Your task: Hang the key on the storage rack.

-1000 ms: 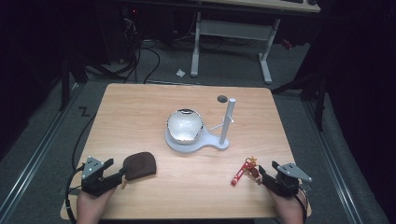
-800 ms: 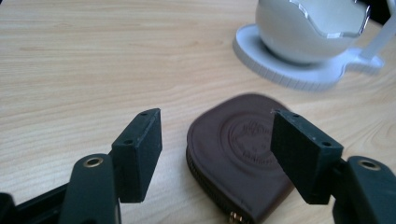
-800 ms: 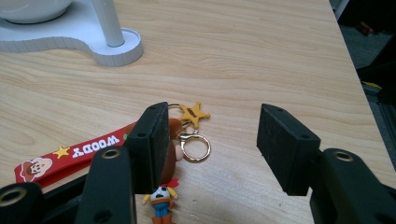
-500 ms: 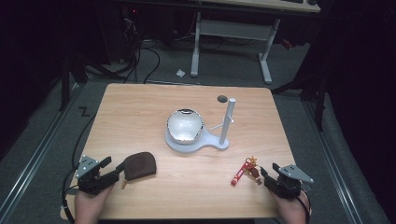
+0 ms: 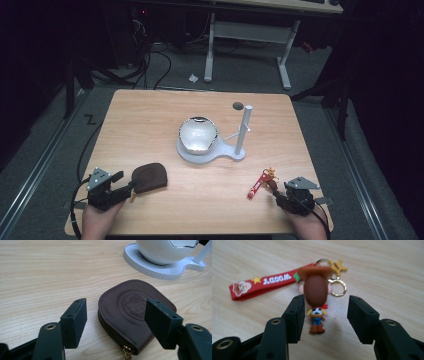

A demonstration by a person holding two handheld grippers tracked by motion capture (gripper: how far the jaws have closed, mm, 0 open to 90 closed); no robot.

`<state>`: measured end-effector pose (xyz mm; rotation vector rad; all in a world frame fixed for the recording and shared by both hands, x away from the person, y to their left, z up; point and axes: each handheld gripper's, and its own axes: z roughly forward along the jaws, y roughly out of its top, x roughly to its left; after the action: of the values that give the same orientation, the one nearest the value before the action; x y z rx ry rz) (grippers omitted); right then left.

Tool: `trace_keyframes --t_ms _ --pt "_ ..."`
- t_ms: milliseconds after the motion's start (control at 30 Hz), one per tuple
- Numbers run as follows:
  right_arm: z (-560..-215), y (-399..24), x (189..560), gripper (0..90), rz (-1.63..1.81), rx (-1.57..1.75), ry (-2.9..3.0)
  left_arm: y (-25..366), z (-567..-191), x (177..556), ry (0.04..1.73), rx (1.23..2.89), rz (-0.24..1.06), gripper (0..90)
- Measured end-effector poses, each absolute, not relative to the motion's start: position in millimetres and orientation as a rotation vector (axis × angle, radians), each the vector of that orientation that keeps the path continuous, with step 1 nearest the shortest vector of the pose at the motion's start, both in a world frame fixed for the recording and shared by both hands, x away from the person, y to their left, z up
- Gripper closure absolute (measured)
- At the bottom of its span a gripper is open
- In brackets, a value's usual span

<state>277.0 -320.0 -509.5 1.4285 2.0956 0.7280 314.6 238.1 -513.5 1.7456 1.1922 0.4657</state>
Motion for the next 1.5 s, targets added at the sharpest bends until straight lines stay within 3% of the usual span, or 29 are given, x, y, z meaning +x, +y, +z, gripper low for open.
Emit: trace_keyframes --t_ms 933,1500 --pt "-480.2 -308.0 305.4 48.2 0.506 1.448 2.405 237.3 -514.5 314.9 1.18 1.772 0.434 34.7" --pt "-472.3 -296.1 330.1 56.2 0.397 1.432 2.533 238.6 -516.1 316.1 1.18 1.777 0.42 34.7"
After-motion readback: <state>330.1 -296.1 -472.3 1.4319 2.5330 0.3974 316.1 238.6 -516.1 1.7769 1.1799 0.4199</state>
